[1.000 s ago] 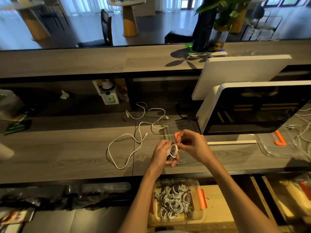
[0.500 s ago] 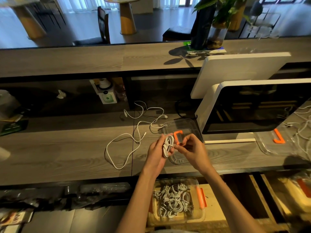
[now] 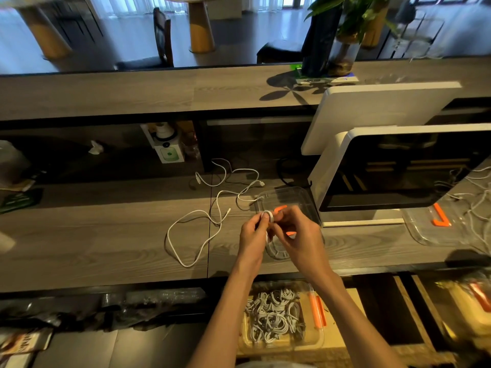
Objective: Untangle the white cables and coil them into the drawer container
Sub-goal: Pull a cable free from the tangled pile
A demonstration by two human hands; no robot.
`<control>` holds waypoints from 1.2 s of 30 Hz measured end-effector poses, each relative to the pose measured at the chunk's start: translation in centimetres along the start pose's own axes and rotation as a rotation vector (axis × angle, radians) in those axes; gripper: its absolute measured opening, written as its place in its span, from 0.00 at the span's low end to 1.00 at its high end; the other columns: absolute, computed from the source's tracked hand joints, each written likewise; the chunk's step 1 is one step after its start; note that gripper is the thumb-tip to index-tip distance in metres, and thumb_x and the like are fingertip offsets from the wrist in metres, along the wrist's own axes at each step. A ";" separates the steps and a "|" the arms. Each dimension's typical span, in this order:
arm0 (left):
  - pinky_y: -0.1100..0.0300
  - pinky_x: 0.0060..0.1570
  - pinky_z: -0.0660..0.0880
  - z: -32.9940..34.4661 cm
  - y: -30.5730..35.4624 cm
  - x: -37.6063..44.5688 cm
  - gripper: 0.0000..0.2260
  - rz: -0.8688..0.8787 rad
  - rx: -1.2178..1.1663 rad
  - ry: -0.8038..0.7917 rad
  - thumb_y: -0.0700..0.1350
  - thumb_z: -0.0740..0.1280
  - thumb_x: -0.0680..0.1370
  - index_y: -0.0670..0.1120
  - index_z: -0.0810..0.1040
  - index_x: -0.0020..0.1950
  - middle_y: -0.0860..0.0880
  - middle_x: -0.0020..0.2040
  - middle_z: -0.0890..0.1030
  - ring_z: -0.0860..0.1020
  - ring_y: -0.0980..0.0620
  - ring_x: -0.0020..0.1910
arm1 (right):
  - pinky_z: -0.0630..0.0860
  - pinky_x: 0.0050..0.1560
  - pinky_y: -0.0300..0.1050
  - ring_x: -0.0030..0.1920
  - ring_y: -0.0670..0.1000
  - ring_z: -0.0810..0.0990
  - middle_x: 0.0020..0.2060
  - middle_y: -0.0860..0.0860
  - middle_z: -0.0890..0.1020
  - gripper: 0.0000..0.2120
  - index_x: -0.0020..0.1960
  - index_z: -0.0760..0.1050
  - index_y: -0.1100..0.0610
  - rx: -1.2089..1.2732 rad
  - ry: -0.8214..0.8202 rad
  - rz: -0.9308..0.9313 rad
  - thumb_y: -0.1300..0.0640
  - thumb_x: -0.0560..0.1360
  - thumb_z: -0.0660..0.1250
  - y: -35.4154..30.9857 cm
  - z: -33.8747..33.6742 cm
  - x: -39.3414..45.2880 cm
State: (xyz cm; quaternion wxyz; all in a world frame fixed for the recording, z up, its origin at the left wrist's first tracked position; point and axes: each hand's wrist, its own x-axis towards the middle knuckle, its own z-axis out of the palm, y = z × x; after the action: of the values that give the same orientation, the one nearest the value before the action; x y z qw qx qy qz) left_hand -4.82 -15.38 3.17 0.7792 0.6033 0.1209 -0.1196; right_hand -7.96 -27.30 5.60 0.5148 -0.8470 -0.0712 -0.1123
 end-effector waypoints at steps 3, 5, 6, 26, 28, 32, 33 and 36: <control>0.59 0.49 0.77 0.0 0.2 0.0 0.11 -0.052 -0.094 0.008 0.42 0.60 0.85 0.42 0.82 0.57 0.45 0.50 0.84 0.82 0.52 0.51 | 0.81 0.50 0.36 0.49 0.44 0.85 0.48 0.45 0.83 0.09 0.55 0.77 0.56 0.003 0.010 -0.020 0.63 0.78 0.73 0.0 0.3 0.0; 0.60 0.48 0.77 0.0 0.3 0.2 0.12 -0.087 -0.147 0.012 0.42 0.59 0.85 0.39 0.82 0.58 0.44 0.51 0.84 0.82 0.52 0.49 | 0.81 0.51 0.36 0.50 0.43 0.85 0.48 0.44 0.84 0.08 0.55 0.79 0.55 0.003 0.046 -0.010 0.62 0.78 0.73 0.3 0.5 -0.1; 0.60 0.48 0.77 0.0 0.4 0.2 0.13 -0.105 -0.168 0.017 0.41 0.59 0.85 0.38 0.81 0.58 0.43 0.51 0.84 0.82 0.51 0.49 | 0.81 0.51 0.36 0.50 0.43 0.85 0.48 0.44 0.84 0.07 0.55 0.79 0.55 0.006 0.076 -0.006 0.62 0.78 0.73 0.5 0.6 -0.2; 0.59 0.52 0.77 1.3 0.5 -0.3 0.13 -0.089 0.021 0.055 0.43 0.56 0.86 0.49 0.81 0.52 0.48 0.51 0.84 0.82 0.51 0.54 | 0.80 0.52 0.34 0.52 0.40 0.83 0.51 0.44 0.83 0.11 0.60 0.80 0.53 -0.065 0.203 -0.032 0.62 0.79 0.72 1.6 1.4 -1.0; 0.66 0.44 0.74 1.4 0.7 -0.5 0.14 -0.075 0.034 0.059 0.42 0.56 0.86 0.52 0.78 0.47 0.55 0.44 0.82 0.80 0.60 0.46 | 0.80 0.51 0.35 0.51 0.39 0.82 0.51 0.44 0.83 0.10 0.58 0.80 0.54 -0.094 0.205 -0.047 0.64 0.78 0.72 1.6 1.5 -1.0; 0.60 0.50 0.74 1.4 0.3 -0.4 0.14 -0.052 0.045 0.072 0.42 0.56 0.86 0.51 0.78 0.47 0.51 0.47 0.81 0.79 0.53 0.51 | 0.75 0.50 0.28 0.51 0.36 0.79 0.52 0.46 0.81 0.13 0.57 0.82 0.56 -0.166 0.153 -0.051 0.68 0.76 0.72 1.9 1.9 -1.3; 0.60 0.52 0.74 1.4 0.1 -0.3 0.13 -0.062 0.034 0.083 0.42 0.56 0.86 0.51 0.79 0.50 0.51 0.49 0.81 0.79 0.54 0.52 | 0.75 0.50 0.28 0.51 0.35 0.79 0.52 0.46 0.81 0.12 0.58 0.82 0.56 -0.181 0.138 -0.046 0.68 0.76 0.72 2.1 2.0 -1.4; 0.64 0.50 0.72 1.2 -0.1 -0.5 0.12 -0.060 0.040 0.079 0.42 0.56 0.86 0.48 0.78 0.61 0.53 0.53 0.78 0.76 0.57 0.54 | 0.75 0.49 0.27 0.50 0.34 0.77 0.54 0.46 0.79 0.10 0.58 0.81 0.56 -0.207 0.136 -0.042 0.65 0.78 0.72 2.3 2.2 -1.4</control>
State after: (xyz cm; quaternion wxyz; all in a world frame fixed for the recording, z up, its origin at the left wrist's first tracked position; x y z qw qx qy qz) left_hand -5.23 -16.52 3.54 0.7576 0.6192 0.1673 -0.1214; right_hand -8.49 -26.41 2.30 0.4258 -0.8843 -0.0419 -0.1871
